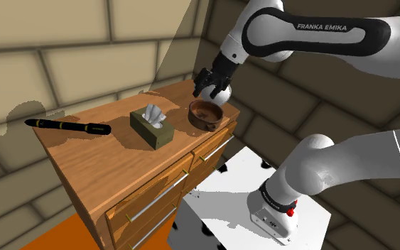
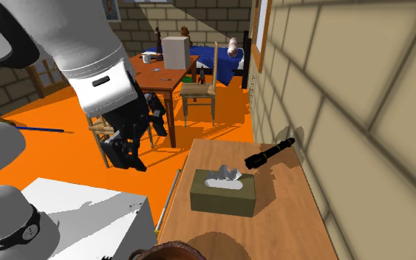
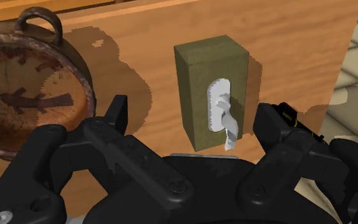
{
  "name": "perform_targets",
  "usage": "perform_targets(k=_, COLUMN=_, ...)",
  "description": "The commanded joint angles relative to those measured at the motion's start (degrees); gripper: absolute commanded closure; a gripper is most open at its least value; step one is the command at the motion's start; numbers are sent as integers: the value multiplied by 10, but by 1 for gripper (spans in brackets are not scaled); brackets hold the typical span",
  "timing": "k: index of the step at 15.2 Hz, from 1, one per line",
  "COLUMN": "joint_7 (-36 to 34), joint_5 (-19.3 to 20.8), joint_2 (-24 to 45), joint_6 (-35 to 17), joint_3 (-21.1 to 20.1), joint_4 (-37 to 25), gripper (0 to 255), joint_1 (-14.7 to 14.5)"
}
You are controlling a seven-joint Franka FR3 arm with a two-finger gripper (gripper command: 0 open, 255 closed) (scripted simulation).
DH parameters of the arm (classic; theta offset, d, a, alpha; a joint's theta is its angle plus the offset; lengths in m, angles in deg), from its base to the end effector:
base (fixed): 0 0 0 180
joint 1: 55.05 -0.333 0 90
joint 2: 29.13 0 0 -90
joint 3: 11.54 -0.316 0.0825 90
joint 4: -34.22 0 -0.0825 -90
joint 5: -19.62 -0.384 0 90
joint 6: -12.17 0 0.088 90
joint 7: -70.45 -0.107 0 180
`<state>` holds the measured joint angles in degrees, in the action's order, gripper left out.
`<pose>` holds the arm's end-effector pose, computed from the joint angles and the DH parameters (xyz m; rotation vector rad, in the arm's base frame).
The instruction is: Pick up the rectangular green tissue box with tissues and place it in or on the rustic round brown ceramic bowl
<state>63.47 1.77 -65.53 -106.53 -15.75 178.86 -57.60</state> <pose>0.3719 0.0622 0.5062 -2.8648 0.2001 -0.2225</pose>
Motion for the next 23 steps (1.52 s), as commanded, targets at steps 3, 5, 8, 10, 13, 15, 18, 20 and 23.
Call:
perform_targets(k=3, joint_7=17, joint_5=-47, joint_2=69, joint_6=-112, joint_3=-7, joint_4=10, gripper=0, joint_1=-20)
perform_targets(k=5, joint_7=30, joint_5=-72, joint_2=109, joint_6=-163, joint_3=-8, joint_4=6, gripper=0, joint_1=-32)
perform_targets(k=8, joint_7=57, joint_5=-117, joint_2=172, joint_6=-234, joint_3=-7, joint_4=-9, gripper=0, joint_1=-52)
perform_targets(k=10, joint_7=81, joint_5=-152, joint_2=216, joint_6=-276, joint_3=-5, joint_4=-25, gripper=0, joint_1=-68)
perform_targets(k=13, joint_7=126, joint_5=-215, joint_2=284, joint_6=-330, joint_3=-2, joint_4=-60, gripper=0, joint_1=-90)
perform_targets(k=15, joint_7=161, joint_5=-262, joint_2=329, joint_6=-359, joint_3=-2, joint_4=-89, gripper=0, joint_1=-101)
perform_targets(k=18, joint_7=172, joint_5=-275, joint_2=347, joint_6=-372, joint_3=-5, joint_4=-96, gripper=0, joint_1=-104)
perform_targets(k=20, joint_7=181, joint_5=-287, joint_2=364, joint_6=-382, joint_3=-8, joint_4=-103, gripper=0, joint_1=-107)
perform_targets(k=23, joint_7=197, joint_5=-307, joint_2=394, joint_6=-401, joint_3=-13, joint_4=-116, gripper=0, joint_1=-112)
